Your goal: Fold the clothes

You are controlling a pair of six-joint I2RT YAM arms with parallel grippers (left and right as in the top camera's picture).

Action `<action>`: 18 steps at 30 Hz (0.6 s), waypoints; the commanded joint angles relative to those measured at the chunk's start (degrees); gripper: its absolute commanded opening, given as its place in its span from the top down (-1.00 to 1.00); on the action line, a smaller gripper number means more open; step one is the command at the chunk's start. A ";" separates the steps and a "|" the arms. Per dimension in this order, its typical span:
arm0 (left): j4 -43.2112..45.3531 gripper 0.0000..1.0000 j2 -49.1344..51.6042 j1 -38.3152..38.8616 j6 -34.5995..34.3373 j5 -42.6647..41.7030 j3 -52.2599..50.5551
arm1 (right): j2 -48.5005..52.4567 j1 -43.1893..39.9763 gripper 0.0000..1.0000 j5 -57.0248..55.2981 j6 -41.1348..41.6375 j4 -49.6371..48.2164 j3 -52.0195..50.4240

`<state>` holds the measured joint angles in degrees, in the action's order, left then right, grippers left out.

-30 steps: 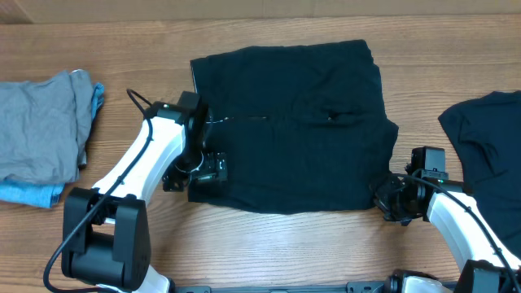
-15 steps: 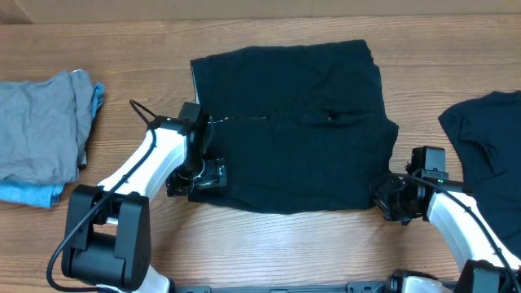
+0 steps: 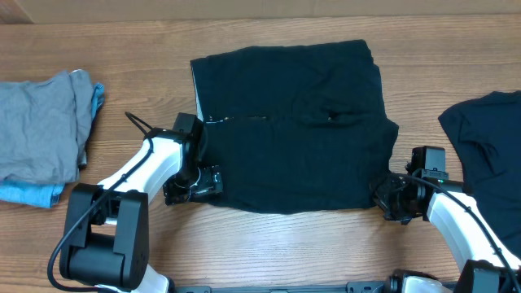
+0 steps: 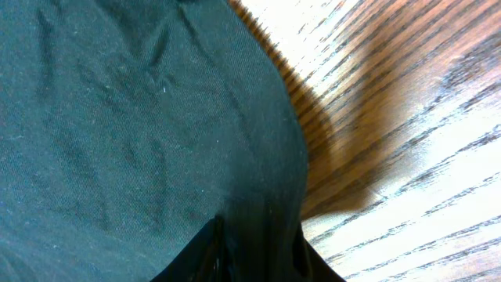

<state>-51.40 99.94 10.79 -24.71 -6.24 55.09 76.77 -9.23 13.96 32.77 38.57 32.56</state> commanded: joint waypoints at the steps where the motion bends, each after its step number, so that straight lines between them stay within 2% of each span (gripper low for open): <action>1: 0.31 -0.71 -0.68 -0.74 -1.09 0.20 -0.52 | -0.15 0.26 0.50 -0.37 0.04 -0.35 -0.37; 6: 1.18 -0.20 -0.68 -0.74 -1.09 -1.55 -0.52 | -0.15 0.26 0.53 -0.37 0.04 -0.35 -0.37; 8: 1.16 -0.22 -0.68 -0.74 -1.07 -1.53 -0.52 | -0.15 0.26 0.53 -0.37 0.04 -0.35 -0.37; 10: 1.16 -0.11 -0.68 -0.74 -1.07 -1.53 -0.52 | -0.15 0.26 0.53 -0.37 0.04 -0.35 -0.37; 11: 1.16 0.06 -0.68 -0.74 -1.07 -1.53 -0.52 | -0.15 0.26 0.53 -0.37 0.04 -0.35 -0.37; 12: 1.14 0.48 -0.68 -0.74 -1.07 -1.53 -0.52 | -0.15 0.26 0.53 -0.37 0.04 -0.35 -0.37; 13: 1.11 0.77 -0.68 -0.74 -1.07 -1.53 -0.52 | -0.15 0.26 0.67 -0.35 0.04 -0.20 -0.37; 14: 1.01 0.92 -0.68 -0.74 -1.07 -1.55 -0.52 | -0.15 0.26 0.84 -0.33 0.07 0.07 -0.37; 15: 0.79 0.92 -0.68 -0.74 -1.05 -1.84 -0.50 | -0.15 0.26 0.92 -0.28 0.07 0.26 -0.35; 18: -0.52 0.92 -0.74 -0.74 0.35 -2.82 -0.09 | -0.17 0.26 0.92 0.28 0.07 0.33 -0.11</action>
<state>-50.65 99.94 10.39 -25.54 -8.34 55.00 76.77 -9.21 14.35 32.93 38.83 32.56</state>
